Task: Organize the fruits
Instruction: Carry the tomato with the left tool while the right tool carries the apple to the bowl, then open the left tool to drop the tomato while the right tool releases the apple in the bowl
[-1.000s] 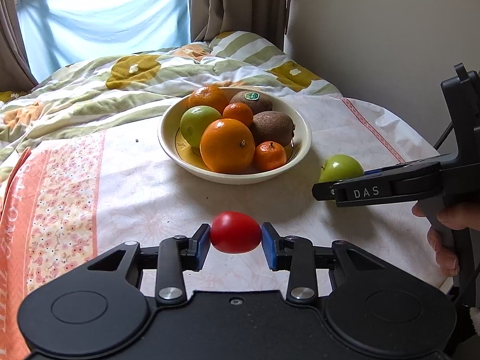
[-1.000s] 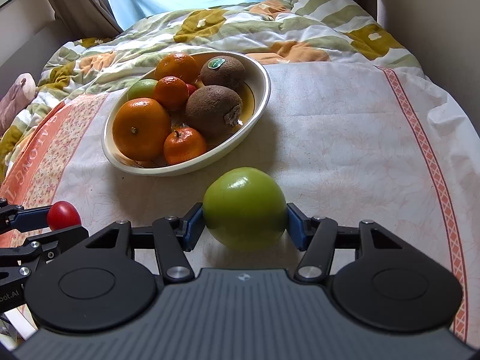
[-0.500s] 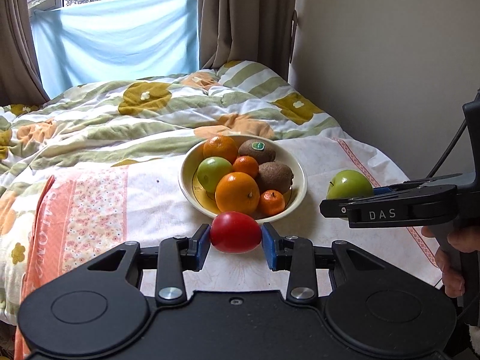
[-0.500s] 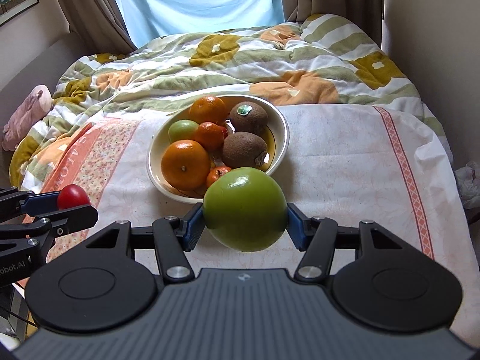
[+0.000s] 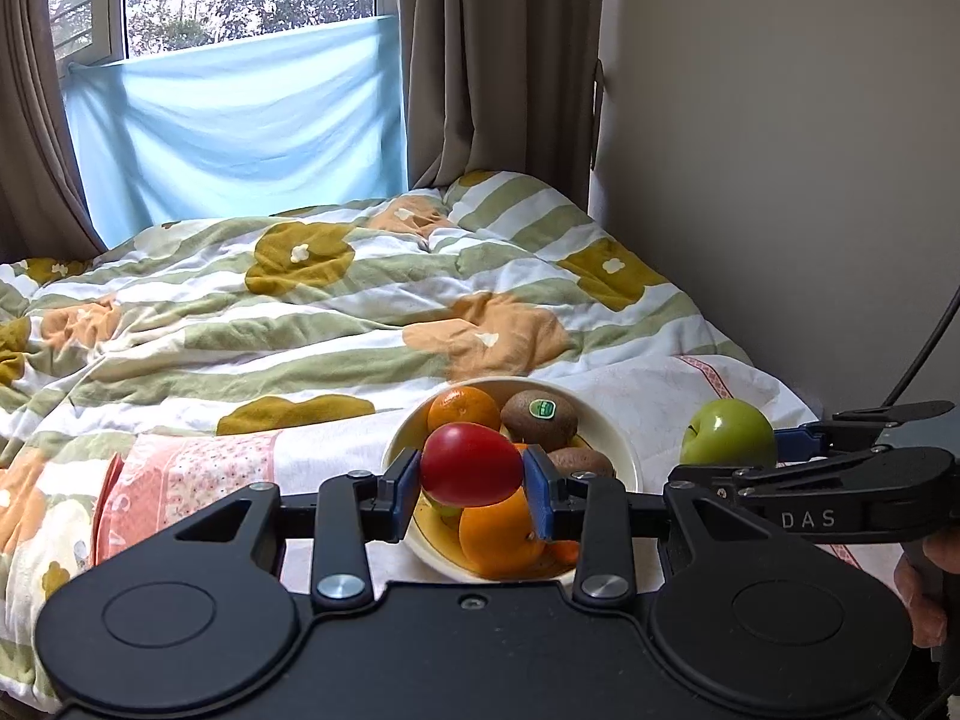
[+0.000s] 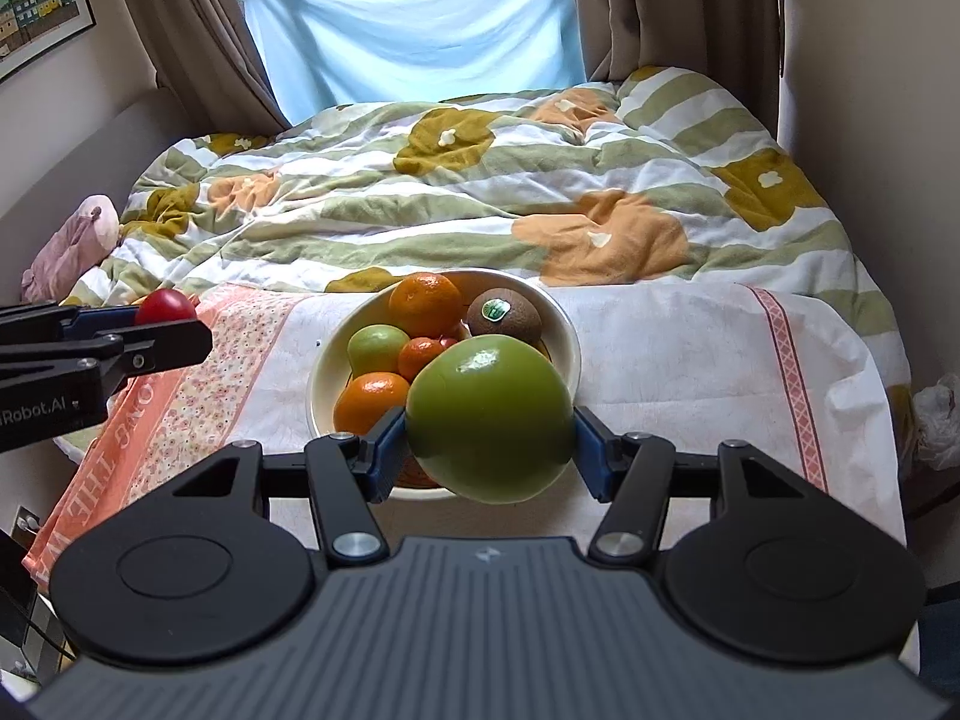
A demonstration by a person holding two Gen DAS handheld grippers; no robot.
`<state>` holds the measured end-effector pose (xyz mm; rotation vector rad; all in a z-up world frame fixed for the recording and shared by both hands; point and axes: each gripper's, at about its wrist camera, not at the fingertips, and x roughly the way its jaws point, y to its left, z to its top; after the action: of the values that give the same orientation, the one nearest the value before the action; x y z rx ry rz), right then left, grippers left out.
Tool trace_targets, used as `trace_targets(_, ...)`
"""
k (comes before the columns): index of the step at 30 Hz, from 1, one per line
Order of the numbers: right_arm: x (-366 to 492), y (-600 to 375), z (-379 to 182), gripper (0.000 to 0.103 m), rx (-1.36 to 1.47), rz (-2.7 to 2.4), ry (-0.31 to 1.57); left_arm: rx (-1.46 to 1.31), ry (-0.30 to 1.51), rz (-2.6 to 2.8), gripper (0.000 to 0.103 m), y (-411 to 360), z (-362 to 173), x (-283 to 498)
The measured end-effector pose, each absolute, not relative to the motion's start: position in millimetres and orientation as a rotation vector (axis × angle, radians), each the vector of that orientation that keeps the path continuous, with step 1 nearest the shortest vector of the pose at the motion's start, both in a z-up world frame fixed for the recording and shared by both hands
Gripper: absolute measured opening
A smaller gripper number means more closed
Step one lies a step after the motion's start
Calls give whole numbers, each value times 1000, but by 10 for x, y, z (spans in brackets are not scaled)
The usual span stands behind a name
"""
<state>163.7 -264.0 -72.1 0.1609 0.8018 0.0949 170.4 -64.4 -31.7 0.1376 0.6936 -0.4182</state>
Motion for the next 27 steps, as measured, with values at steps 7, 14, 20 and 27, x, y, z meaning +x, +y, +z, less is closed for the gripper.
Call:
trace_targets(7,2116,-2783,-893,72,136,122,834,158,737,-446,40,-960,-485,2240)
trace_targets(14,2454,-2950,-1104,72,131,146,875,188,815,-488,40,-1345,-797,2698)
trace_targets(20,2606,-3034,-1243,72,135,161,908,209,877,-515,41,-1535,-1020,2877)
trace_targets(27,2677,-3077,-1298,72,133,168,923,186,865,-494,96,-1508,-1052,2932)
